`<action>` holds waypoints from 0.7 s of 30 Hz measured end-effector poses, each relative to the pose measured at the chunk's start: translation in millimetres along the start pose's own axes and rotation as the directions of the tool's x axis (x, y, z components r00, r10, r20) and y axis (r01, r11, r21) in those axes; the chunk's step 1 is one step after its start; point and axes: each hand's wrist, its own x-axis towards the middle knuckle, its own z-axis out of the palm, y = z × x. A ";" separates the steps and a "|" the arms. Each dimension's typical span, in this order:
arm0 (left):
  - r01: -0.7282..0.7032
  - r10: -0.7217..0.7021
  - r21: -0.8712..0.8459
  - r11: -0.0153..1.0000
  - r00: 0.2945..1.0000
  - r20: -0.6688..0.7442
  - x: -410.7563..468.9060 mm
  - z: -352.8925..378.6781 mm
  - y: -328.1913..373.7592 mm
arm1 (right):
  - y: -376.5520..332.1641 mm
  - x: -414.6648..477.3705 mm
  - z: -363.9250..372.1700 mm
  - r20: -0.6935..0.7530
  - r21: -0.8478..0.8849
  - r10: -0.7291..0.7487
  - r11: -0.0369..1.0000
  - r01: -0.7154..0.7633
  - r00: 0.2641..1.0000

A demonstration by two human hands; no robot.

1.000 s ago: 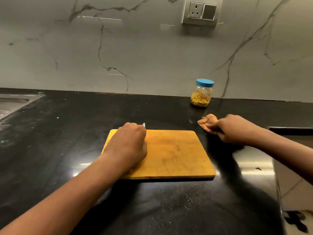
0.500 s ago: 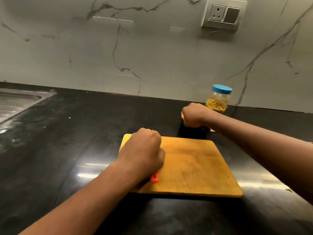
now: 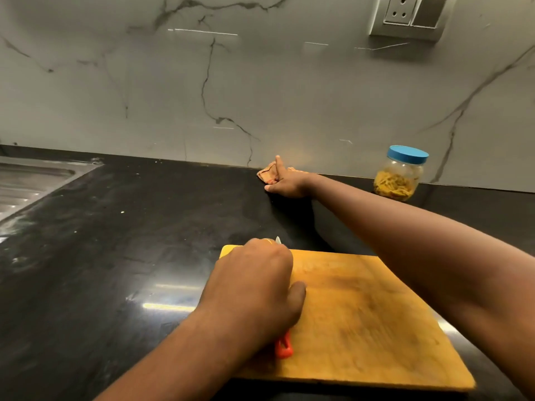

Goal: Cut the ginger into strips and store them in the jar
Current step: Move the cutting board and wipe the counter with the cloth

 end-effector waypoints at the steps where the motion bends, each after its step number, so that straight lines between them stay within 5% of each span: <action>1: 0.009 -0.009 0.007 1.000 1.000 0.005 -0.7 0.1 -0.9 | 0.2 -2.5 -1.4 0.009 0.037 -0.001 0.999 0.001 1.000; 5: 0.048 -0.050 0.038 0.998 0.998 0.034 -0.4 -1.9 -3.8 | 6.4 -27.7 -20.2 -0.032 0.129 -0.083 0.988 0.087 0.996; 11: 0.050 -0.049 0.043 0.998 0.999 -0.011 -6.3 -12.4 17.0 | 76.1 -142.9 -73.0 -0.270 -0.035 -0.177 0.984 0.174 0.946; 21: -0.324 0.330 -0.187 0.927 0.944 -0.002 -2.0 0.0 124.4 | 174.0 -351.3 -56.7 -0.175 -0.153 -0.078 0.987 0.051 0.982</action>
